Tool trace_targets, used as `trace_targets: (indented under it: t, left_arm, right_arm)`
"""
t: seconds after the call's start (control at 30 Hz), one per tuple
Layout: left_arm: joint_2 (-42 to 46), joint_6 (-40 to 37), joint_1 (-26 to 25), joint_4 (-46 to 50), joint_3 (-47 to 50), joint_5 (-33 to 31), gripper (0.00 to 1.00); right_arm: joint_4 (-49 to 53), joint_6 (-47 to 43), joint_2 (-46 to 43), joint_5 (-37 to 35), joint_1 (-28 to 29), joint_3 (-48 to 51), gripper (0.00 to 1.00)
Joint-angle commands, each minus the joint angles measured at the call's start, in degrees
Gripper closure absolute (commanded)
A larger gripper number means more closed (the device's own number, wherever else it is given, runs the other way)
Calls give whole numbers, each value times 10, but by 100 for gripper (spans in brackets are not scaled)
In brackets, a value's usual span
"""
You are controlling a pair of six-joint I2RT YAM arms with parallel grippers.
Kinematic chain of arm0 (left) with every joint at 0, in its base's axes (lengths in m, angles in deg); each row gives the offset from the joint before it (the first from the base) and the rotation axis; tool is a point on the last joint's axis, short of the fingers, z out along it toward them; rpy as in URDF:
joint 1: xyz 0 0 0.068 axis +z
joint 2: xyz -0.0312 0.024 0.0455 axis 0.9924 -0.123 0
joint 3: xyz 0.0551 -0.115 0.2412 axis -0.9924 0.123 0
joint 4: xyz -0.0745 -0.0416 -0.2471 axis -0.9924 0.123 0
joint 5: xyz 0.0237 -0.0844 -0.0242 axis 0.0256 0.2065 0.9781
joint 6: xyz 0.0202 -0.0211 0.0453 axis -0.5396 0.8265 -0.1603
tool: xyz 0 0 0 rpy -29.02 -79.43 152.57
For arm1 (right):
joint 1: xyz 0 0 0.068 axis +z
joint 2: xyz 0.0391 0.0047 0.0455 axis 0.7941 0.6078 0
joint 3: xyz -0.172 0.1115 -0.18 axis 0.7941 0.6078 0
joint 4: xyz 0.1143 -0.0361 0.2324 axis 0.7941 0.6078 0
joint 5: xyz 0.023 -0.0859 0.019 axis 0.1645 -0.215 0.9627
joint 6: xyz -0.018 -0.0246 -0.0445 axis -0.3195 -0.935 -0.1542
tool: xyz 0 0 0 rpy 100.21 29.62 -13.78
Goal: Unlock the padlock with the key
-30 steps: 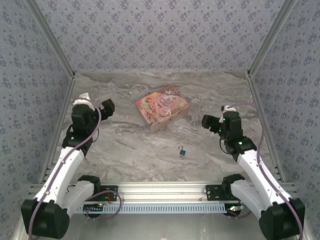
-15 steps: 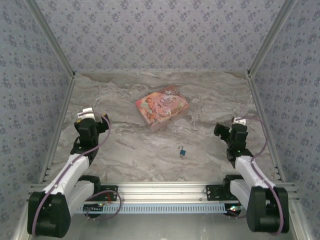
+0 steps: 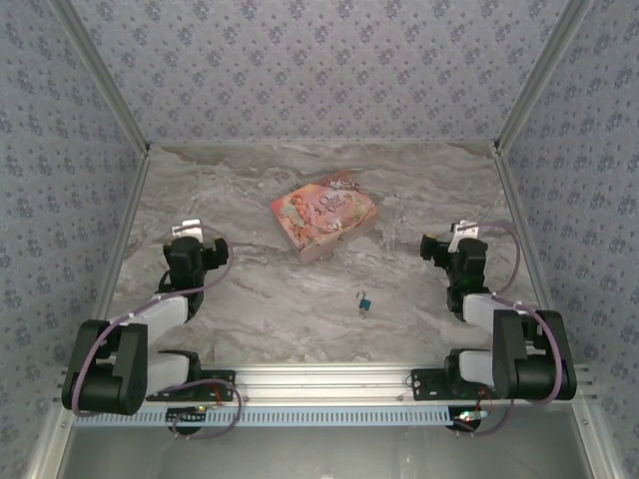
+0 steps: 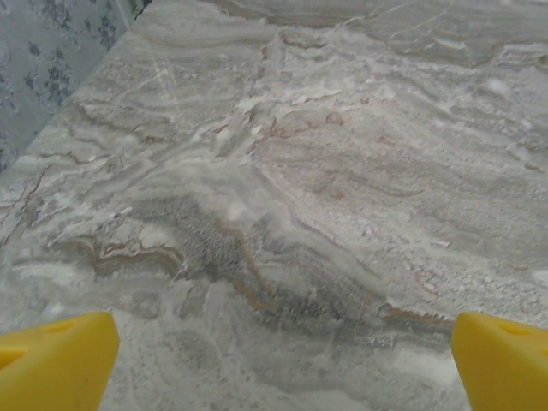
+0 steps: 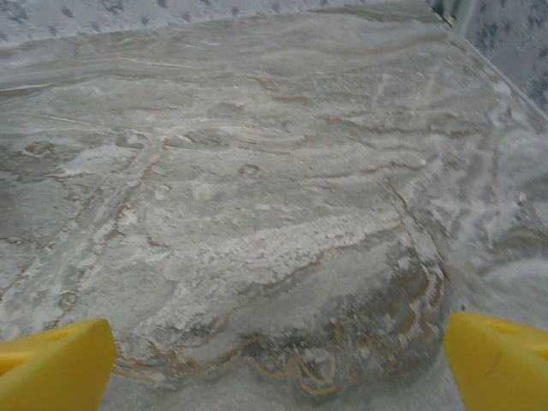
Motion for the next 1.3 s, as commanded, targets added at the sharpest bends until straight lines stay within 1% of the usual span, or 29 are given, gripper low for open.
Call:
trace_targets:
  t: [0.0, 0.17, 0.27, 0.33, 0.4, 0.63, 0.73, 0.87, 0.93, 1.0, 1.03, 1.07, 1.13, 1.2, 1.23, 1.27]
  left_arm:
    - [-8, -18, 4, -75, 2, 24, 1]
    - [-23, -37, 4, -117, 11, 52, 1]
    - [-21, -55, 4, -119, 13, 65, 1]
    - [-19, -67, 4, -143, 26, 69, 1]
    - [-18, -76, 4, -163, 36, 70, 1]
    - [-33, -101, 4, -203, 45, 81, 0]
    - [-55, -103, 15, -233, 47, 87, 1]
    - [-118, -90, 37, -308, 51, 100, 1]
    - [-153, -88, 39, -340, 51, 98, 1]
    - [-195, -88, 40, -393, 53, 99, 1]
    - [-193, -87, 41, -384, 52, 100, 1]
    - [-176, -85, 43, -345, 45, 104, 1]
    - [-181, -81, 47, -309, 22, 103, 1]
    - [-184, -69, 53, -199, -40, 97, 1]
    - [-186, -56, 66, -160, -61, 117, 1]
    - [-186, -37, 94, -160, -59, 156, 1]
  right_arm:
    - [-68, -47, 15, 33, 2, -6, 0]
    - [-143, -59, 89, 55, 0, -2, 0]
    - [-185, -52, 142, 52, -2, -10, 0]
    - [-102, -42, 133, 45, -10, -45, 0]
    - [-56, -34, 140, 37, -15, -76, 0]
    - [-58, -37, 142, 30, -9, -75, 0]
    - [-59, -43, 143, 14, 0, -75, 0]
    - [-58, -43, 143, 16, 0, -76, 0]
    - [-58, -43, 143, 16, -1, -76, 0]
    - [-58, -43, 143, 17, -1, -76, 0]
    - [-58, -42, 143, 18, -2, -76, 0]
    - [-58, -43, 143, 17, -2, -76, 0]
    - [-58, -43, 143, 17, -2, -76, 0]
    - [-58, -42, 143, 18, -2, -76, 0]
    - [-58, -42, 143, 18, -2, -76, 0]
    - [-58, -42, 143, 17, -2, -76, 0]
